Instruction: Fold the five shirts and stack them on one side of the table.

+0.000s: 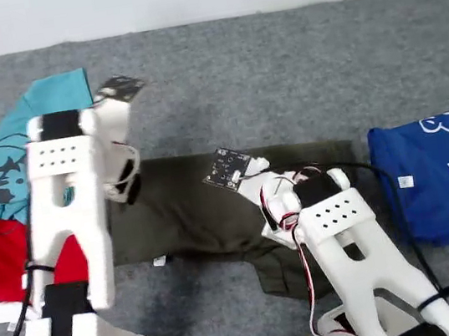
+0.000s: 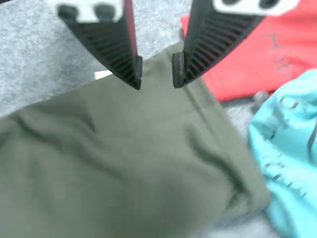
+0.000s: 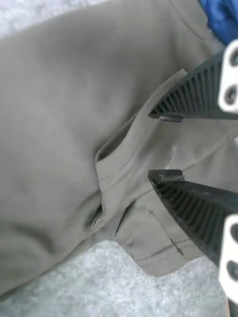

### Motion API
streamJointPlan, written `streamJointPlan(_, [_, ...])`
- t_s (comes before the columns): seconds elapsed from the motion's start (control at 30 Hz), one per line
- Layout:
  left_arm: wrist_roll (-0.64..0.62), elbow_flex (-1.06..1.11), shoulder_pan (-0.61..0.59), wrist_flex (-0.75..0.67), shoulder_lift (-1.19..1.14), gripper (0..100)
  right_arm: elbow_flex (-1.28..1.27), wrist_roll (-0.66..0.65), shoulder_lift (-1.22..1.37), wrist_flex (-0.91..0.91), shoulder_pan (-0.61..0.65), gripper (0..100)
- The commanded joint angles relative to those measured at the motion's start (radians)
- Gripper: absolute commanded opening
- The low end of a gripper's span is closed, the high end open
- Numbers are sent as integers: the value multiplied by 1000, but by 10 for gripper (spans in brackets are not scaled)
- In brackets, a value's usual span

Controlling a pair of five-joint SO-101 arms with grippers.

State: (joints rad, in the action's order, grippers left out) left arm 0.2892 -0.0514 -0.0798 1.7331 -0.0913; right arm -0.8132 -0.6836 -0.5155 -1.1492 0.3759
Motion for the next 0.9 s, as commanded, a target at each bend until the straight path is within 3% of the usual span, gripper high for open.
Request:
streamJointPlan(0.0, [3,-10,-64,21,55,112,-34,11,1,94,2,169])
streamJointPlan(0.2, [2,-7,-147,21,55,112,-140,61,1,302,5,169])
streamJointPlan(0.3, [2,-5,-141,21,55,112,-167,121,1,369,5,169])
streamJointPlan(0.63, [2,21,-100,21,55,112,-203,130,197,572,5,169])
streamJointPlan(0.77, [2,51,-100,21,55,112,-129,130,242,562,4,169])
streamJointPlan(0.87, [2,51,-100,21,55,112,-54,129,216,452,5,169])
